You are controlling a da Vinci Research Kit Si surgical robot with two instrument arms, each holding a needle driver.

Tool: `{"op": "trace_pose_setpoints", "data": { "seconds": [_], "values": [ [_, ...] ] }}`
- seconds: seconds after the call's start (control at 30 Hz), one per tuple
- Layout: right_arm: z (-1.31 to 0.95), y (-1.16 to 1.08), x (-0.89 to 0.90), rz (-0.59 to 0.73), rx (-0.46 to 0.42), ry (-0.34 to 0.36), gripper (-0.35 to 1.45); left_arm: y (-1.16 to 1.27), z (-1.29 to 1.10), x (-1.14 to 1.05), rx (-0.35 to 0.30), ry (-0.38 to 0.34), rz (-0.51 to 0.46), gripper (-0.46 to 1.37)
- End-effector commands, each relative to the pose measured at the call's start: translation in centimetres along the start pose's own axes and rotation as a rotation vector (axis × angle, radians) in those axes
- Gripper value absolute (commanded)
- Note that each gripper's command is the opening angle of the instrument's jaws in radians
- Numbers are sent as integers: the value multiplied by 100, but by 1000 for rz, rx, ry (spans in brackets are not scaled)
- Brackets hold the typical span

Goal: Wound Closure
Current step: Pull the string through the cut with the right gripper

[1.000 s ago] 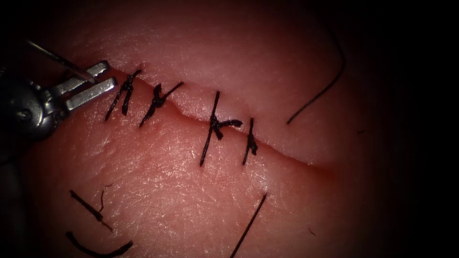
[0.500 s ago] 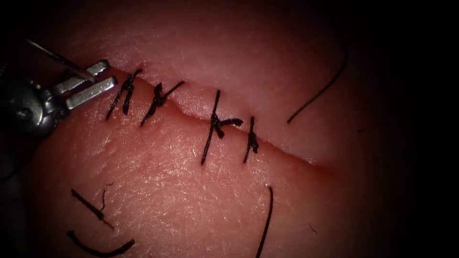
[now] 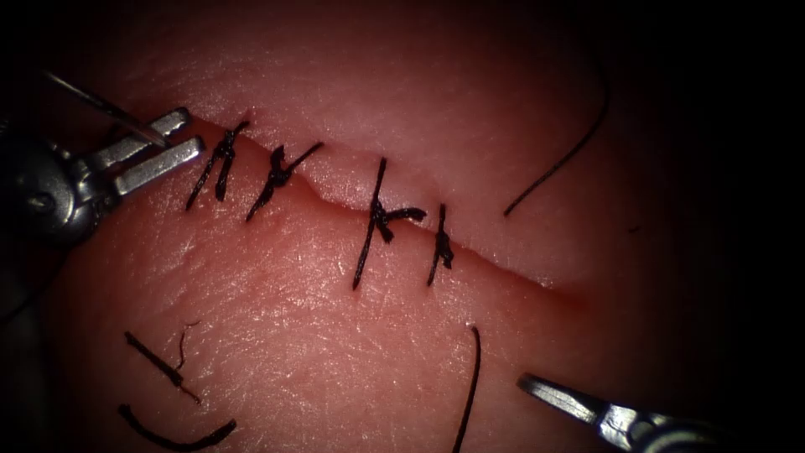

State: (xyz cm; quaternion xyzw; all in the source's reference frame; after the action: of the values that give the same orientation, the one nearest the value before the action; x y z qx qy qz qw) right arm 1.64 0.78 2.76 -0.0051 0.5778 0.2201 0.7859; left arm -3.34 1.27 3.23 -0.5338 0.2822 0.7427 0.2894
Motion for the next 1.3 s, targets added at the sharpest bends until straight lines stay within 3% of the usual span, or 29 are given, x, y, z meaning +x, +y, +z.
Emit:
{"op": "trace_pose_setpoints", "data": {
  "seconds": [0.03,0.43,1.13,1.23,1.27,1.3],
  "values": [
    [2,3,-2,-2,-2,-3,120,0,0,0,-2,0,0,-35],
    [17,30,-21,-16,-13,-7,121,0,-2,0,-3,1,0,-35],
    [42,33,-28,-17,8,11,99,0,-3,0,-3,1,0,-35],
    [44,32,-27,-17,21,18,79,0,-3,1,-3,1,0,-35],
    [45,31,-27,-17,46,29,5,0,-3,1,-3,1,0,-35],
    [44,31,-27,-17,59,29,-28,0,-4,1,-3,1,0,-35]
  ]
}}
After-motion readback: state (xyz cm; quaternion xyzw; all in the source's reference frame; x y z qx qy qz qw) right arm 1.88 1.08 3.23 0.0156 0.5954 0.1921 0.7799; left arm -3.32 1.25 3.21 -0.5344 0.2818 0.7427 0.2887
